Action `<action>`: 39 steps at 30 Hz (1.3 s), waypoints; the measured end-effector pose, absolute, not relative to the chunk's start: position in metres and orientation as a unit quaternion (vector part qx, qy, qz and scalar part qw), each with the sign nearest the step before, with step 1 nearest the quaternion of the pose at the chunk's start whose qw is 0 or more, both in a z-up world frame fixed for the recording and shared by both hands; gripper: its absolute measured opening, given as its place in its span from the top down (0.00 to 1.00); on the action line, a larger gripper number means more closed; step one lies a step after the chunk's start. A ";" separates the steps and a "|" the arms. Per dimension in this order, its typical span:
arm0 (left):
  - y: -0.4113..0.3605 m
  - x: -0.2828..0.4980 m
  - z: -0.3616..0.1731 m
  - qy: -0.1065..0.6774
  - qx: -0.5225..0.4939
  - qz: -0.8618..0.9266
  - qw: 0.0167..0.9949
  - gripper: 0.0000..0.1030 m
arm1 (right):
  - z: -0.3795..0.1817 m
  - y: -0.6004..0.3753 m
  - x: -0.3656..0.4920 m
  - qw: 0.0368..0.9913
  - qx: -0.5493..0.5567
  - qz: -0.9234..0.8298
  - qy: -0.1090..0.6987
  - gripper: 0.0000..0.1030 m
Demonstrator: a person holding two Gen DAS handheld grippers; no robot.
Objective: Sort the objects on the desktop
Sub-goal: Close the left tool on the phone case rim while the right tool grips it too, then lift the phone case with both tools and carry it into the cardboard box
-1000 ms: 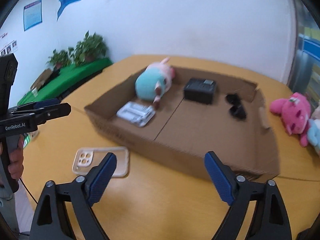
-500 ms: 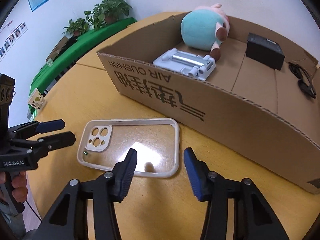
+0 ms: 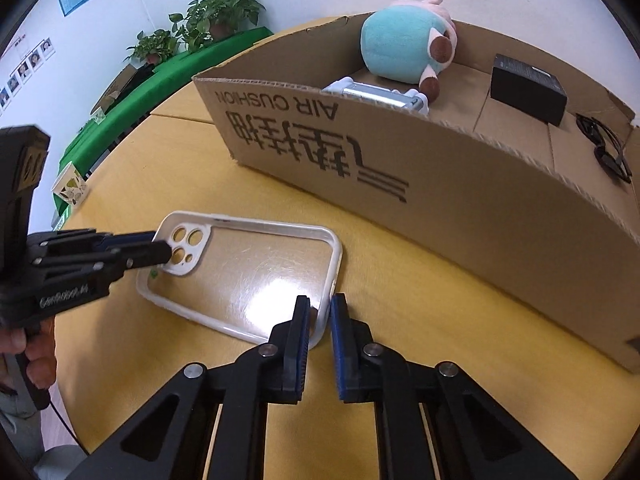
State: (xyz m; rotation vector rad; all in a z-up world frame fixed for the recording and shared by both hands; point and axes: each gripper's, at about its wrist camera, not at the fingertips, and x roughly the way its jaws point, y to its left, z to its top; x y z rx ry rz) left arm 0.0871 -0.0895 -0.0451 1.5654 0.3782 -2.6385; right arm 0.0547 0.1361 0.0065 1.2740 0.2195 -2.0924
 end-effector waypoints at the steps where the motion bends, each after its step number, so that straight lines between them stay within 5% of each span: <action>1: -0.088 0.088 -0.045 0.122 0.507 -0.853 0.018 0.91 | 0.006 0.141 0.059 0.334 0.489 -0.802 0.077 0.90; 10: -0.057 0.090 -0.016 0.082 0.476 -0.876 0.004 0.93 | 0.018 0.175 0.083 0.304 0.474 -0.825 0.039 0.91; 19: -0.058 0.088 0.062 0.066 0.396 -0.916 0.020 0.93 | 0.094 0.182 0.089 0.328 0.378 -0.866 0.004 0.90; 39: 0.024 -0.023 0.151 0.018 0.319 -0.945 -0.070 0.93 | 0.190 0.265 0.023 0.251 0.281 -0.926 -0.034 0.90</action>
